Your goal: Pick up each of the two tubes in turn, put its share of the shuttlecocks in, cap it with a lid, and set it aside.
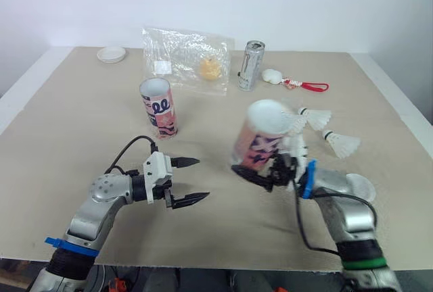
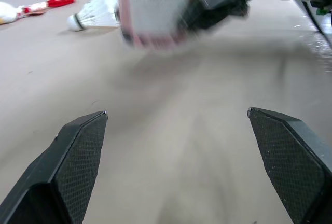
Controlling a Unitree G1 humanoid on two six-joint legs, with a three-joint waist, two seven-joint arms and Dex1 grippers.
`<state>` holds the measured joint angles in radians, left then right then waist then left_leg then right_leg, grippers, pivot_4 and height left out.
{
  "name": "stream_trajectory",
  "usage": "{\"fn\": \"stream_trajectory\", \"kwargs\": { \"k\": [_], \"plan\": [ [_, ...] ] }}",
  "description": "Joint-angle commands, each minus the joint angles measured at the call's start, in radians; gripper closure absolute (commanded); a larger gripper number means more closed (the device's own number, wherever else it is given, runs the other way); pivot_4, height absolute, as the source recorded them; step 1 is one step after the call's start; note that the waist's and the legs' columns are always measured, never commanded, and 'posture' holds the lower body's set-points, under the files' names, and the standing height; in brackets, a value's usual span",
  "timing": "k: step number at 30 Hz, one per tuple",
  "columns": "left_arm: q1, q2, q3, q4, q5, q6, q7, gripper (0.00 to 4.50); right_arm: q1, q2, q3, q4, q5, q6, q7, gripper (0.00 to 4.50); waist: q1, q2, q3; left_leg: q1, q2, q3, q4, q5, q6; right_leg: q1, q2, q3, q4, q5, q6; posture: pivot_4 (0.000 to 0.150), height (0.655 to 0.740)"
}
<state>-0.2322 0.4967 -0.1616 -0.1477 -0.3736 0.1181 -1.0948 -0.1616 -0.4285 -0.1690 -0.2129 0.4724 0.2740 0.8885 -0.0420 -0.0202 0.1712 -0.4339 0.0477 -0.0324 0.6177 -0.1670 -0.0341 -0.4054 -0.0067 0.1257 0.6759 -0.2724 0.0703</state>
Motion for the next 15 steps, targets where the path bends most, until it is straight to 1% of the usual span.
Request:
{"fn": "stream_trajectory", "kwargs": {
  "k": [1, 2, 4, 6, 8, 10, 12, 13, 15],
  "plan": [
    [-0.037, -0.003, -0.025, -0.042, -0.021, 0.006, -0.039, 0.00, 0.065, -0.022, -0.230, -0.079, 0.026, 0.005, -0.197, 0.91, -0.001, 0.000, 0.000, 0.000, 0.000, 0.001, 0.000, 0.000, 0.000, 0.000, 0.000, 0.000, -0.001, 0.000, 0.000, 0.150, 0.7400],
    [-0.040, -0.004, -0.028, -0.041, -0.021, 0.008, -0.043, 0.00, 0.075, -0.024, -0.250, -0.082, 0.024, 0.004, -0.220, 0.91, -0.003, 0.000, 0.000, 0.000, 0.000, 0.001, 0.000, 0.000, 0.000, 0.000, -0.001, 0.001, -0.001, 0.000, 0.000, 0.150, 0.7400],
    [-0.053, -0.008, -0.041, -0.037, -0.014, 0.003, -0.054, 0.00, 0.106, -0.035, -0.353, -0.053, -0.002, -0.030, -0.295, 0.91, -0.009, 0.000, 0.000, 0.000, 0.000, 0.002, 0.000, 0.000, 0.000, 0.000, 0.000, 0.002, -0.002, 0.001, 0.000, 0.150, 0.7400],
    [-0.065, -0.016, -0.049, -0.030, -0.009, 0.000, -0.056, 0.00, 0.128, -0.045, -0.458, 0.008, -0.019, -0.062, -0.374, 0.91, -0.009, 0.001, 0.000, 0.001, 0.000, 0.002, 0.000, 0.000, 0.000, 0.000, 0.000, 0.001, -0.002, 0.002, 0.000, 0.150, 0.7400],
    [-0.071, -0.023, -0.052, -0.026, -0.006, 0.001, -0.054, 0.00, 0.131, -0.053, -0.521, 0.072, -0.017, -0.073, -0.425, 0.91, -0.008, 0.001, 0.000, 0.002, 0.000, 0.003, 0.000, 0.000, 0.000, 0.000, 0.000, 0.002, -0.001, 0.001, -0.001, 0.150, 0.7400],
    [-0.072, -0.028, -0.054, -0.026, -0.007, 0.003, -0.051, 0.00, 0.125, -0.065, -0.549, 0.124, -0.015, -0.078, -0.451, 0.91, -0.007, 0.001, 0.000, 0.002, 0.000, 0.003, 0.000, 0.000, 0.000, 0.001, 0.000, 0.002, -0.002, 0.001, -0.001, 0.150, 0.7400],
    [-0.068, -0.032, -0.057, -0.031, -0.007, 0.006, -0.045, 0.00, 0.096, -0.085, -0.580, 0.231, -0.020, -0.071, -0.493, 0.91, -0.008, 0.001, 0.000, 0.002, 0.000, 0.003, 0.000, 0.000, 0.000, 0.001, 0.000, 0.003, -0.002, 0.000, -0.002, 0.150, 0.7400],
    [-0.062, -0.034, -0.058, -0.038, -0.008, 0.010, -0.039, 0.00, 0.083, -0.103, -0.577, 0.306, -0.033, -0.064, -0.502, 0.91, -0.009, 0.001, 0.000, 0.003, 0.000, 0.004, 0.000, 0.000, 0.000, 0.001, 0.000, 0.004, -0.002, 0.000, -0.003, 0.150, 0.7400],
    [-0.053, -0.038, -0.059, -0.048, -0.008, 0.016, -0.028, 0.00, 0.066, -0.123, -0.566, 0.397, -0.054, -0.077, -0.506, 0.91, -0.010, 0.001, 0.000, 0.003, 0.000, 0.005, 0.000, 0.000, 0.000, 0.001, 0.000, 0.005, -0.002, 0.001, -0.003, 0.150, 0.7400]
  ]
}}
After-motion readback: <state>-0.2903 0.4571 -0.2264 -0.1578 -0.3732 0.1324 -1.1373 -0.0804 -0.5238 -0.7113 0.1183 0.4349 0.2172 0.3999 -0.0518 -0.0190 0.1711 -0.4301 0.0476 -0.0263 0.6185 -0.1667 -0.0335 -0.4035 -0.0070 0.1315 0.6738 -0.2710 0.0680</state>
